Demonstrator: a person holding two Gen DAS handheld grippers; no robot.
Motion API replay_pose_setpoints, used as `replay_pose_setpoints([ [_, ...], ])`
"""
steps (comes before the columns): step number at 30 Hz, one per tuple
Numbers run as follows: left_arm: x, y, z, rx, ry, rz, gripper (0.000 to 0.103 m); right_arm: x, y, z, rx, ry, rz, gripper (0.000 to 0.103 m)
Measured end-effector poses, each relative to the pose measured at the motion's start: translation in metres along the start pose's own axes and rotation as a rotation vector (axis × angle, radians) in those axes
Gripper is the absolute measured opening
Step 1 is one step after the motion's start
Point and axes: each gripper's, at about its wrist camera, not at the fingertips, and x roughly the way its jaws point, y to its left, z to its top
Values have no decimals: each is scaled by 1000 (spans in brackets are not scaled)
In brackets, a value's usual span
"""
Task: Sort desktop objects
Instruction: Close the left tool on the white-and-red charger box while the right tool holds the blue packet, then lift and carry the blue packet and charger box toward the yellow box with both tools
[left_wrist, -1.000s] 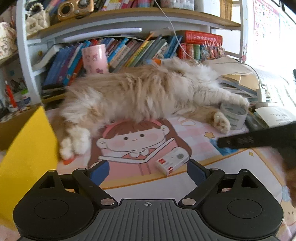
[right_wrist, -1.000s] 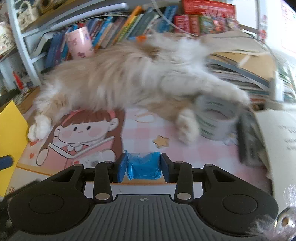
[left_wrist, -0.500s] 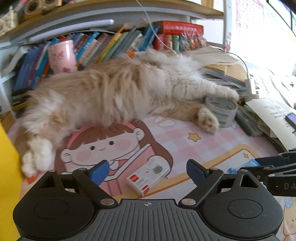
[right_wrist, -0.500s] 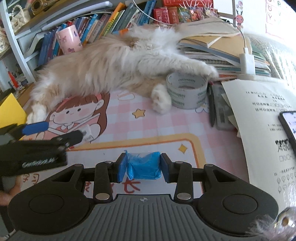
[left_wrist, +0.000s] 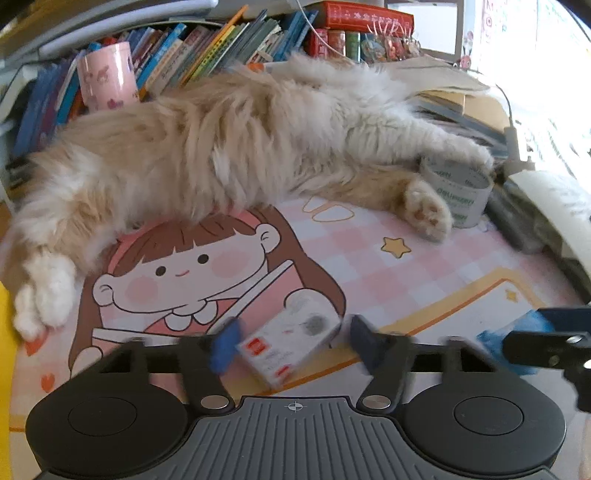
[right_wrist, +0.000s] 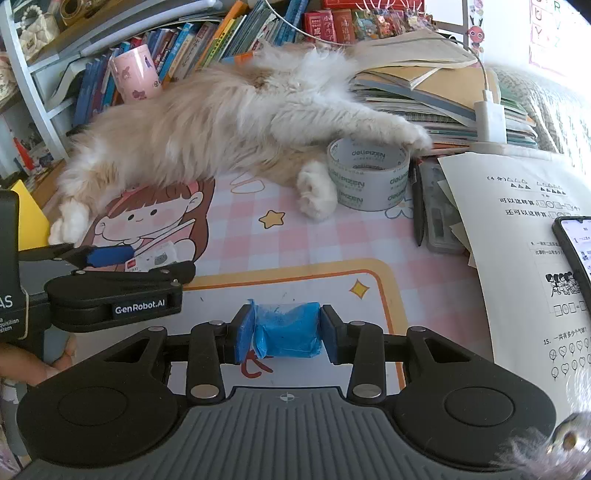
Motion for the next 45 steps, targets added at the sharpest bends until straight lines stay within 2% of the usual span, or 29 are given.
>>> replay_pose_setpoints([
  [5,-12,1,-5,13,5,-22,57,0,1,0,5,-1,7,35],
  [16,-45,21,-9,-89,-36,1,57,0,15,2,-28,-11,37,35],
  [25,-101,40,-32,-187,-69,20,57,-11,27,2,-76,-45,52,35],
  [33,-150,34,-53,-170,-123,64,57,-31,41,-6,-117,-64,81,35],
  [41,-180,43,-69,-178,-144,61,57,-56,68,-15,-187,-123,106,35],
  [45,-191,48,-78,-167,-151,54,57,-61,81,-21,-188,-118,109,35],
])
